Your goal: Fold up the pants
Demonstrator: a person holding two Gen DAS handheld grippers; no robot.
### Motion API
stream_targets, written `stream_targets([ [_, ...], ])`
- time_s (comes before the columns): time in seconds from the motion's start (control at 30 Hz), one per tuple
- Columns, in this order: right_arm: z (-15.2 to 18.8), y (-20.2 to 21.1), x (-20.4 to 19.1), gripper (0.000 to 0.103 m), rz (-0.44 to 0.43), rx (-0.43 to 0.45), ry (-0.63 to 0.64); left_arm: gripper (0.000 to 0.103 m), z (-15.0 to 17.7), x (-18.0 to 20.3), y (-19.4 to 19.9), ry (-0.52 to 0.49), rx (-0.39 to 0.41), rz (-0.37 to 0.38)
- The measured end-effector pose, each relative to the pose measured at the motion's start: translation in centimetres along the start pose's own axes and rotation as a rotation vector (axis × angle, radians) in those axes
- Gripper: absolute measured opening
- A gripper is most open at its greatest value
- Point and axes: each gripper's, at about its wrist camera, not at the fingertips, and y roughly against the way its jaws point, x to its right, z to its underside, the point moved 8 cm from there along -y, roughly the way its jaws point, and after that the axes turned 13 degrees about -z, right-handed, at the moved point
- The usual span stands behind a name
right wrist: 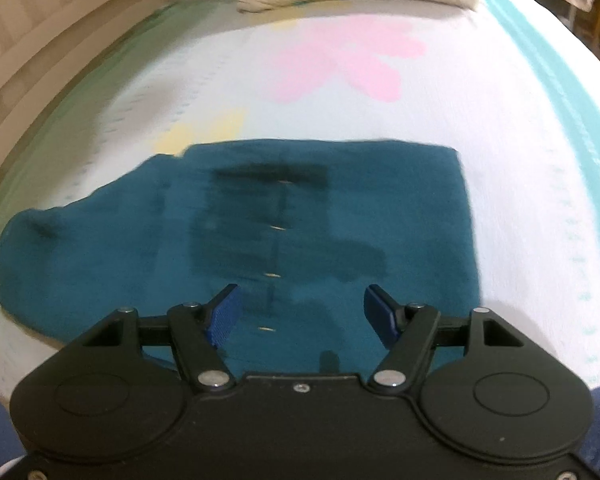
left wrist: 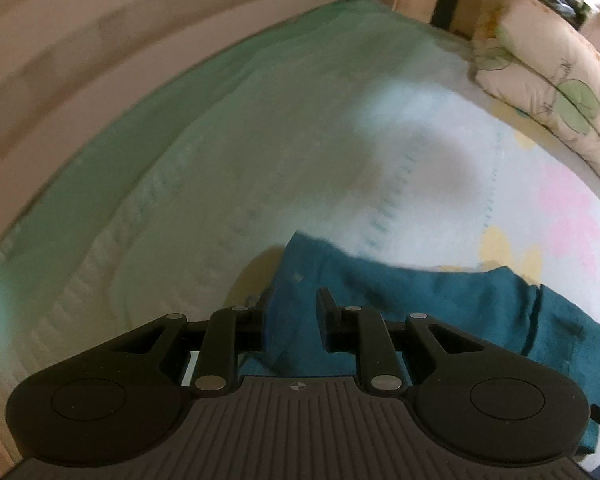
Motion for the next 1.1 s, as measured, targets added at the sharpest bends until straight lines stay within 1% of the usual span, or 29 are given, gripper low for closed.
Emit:
stream_targets([
  [0.13, -0.5, -1.6, -2.7, 0.064, -0.044, -0.033, 0.029, 0.021, 1.0, -1.0, -2.3, 0.007, -0.069, 0.053],
  [0.2, -0.6, -2.4, -3.9, 0.064, -0.066, -0.050, 0.044, 0.021, 2.5, -2.3, -2.8, 0.006, -0.091, 0.059],
  [0.27, -0.7, -3.1, -4.9, 0.064, -0.086, -0.068, 0.054, 0.021, 3.6, -3.0, -3.8, 0.007, -0.107, 0.060],
  [0.33, -0.6, -3.8, -6.0, 0.064, -0.107, -0.090, 0.067, 0.021, 4.7, -3.4, -4.5, 0.022, -0.123, 0.077],
  [0.43, -0.4, -4.8, -7.3, 0.064, -0.122, -0.119, 0.097, 0.021, 6.3, -3.7, -5.5, 0.063, -0.144, 0.133],
  [0.5, -0.3, -5.3, -7.9, 0.064, -0.117, -0.135, 0.117, 0.021, 7.1, -3.7, -6.1, 0.084, -0.158, 0.170],
  [0.63, -0.3, -6.3, -8.8, 0.064, -0.119, -0.148, 0.132, 0.021, 8.8, -3.4, -7.0, 0.113, -0.192, 0.235],
  [0.77, -0.2, -7.1, -9.1, 0.064, -0.125, -0.167, 0.129, 0.021, 9.6, -2.6, -6.9, 0.099, -0.177, 0.282],
  [0.97, 0.4, -7.7, -9.3, 0.064, -0.133, -0.197, 0.118, 0.021, 9.4, -0.8, -6.6, 0.071, -0.121, 0.328],
  [1.03, 0.6, -7.7, -9.3, 0.064, -0.135, -0.205, 0.119, 0.021, 9.4, -0.3, -6.9, 0.075, -0.122, 0.340],
  [1.1, 0.7, -7.8, -9.2, 0.064, -0.134, -0.211, 0.116, 0.021, 9.7, -0.1, -7.5, 0.095, -0.148, 0.358],
])
